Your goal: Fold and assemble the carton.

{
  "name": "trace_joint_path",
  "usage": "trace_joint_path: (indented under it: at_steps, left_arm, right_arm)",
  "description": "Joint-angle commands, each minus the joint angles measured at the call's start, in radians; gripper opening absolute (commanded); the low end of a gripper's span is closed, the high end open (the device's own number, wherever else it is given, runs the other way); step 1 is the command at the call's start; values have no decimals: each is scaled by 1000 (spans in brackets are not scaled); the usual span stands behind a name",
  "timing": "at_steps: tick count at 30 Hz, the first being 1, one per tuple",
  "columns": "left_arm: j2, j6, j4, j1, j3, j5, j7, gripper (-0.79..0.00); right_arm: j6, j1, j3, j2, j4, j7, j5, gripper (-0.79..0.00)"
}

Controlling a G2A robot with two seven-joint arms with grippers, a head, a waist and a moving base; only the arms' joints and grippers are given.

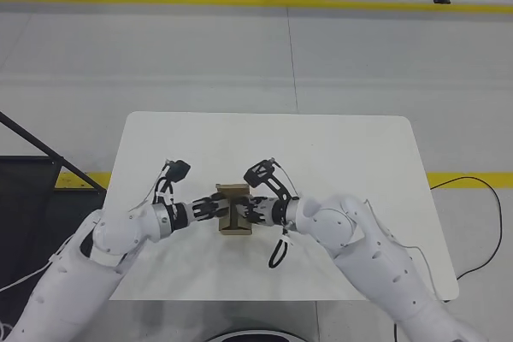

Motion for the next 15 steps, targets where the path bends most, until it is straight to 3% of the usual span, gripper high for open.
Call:
trace_joint_path:
  at_steps: [1,5,15]
  left_arm:
    - [3,-15,-5,17,-27,-18,-8,-785]
    - [2,-30,6,31,-49,-88,-25,-785]
    - [-12,-54,36,54,-61,-162,95,-785]
  right_arm:
    - [-12,-16,16,5,-15,7,0,-785]
    - [-10,-34,32,8,-20,2,10,-785]
    - [17,26,-34,-22,29,-9,42,-785]
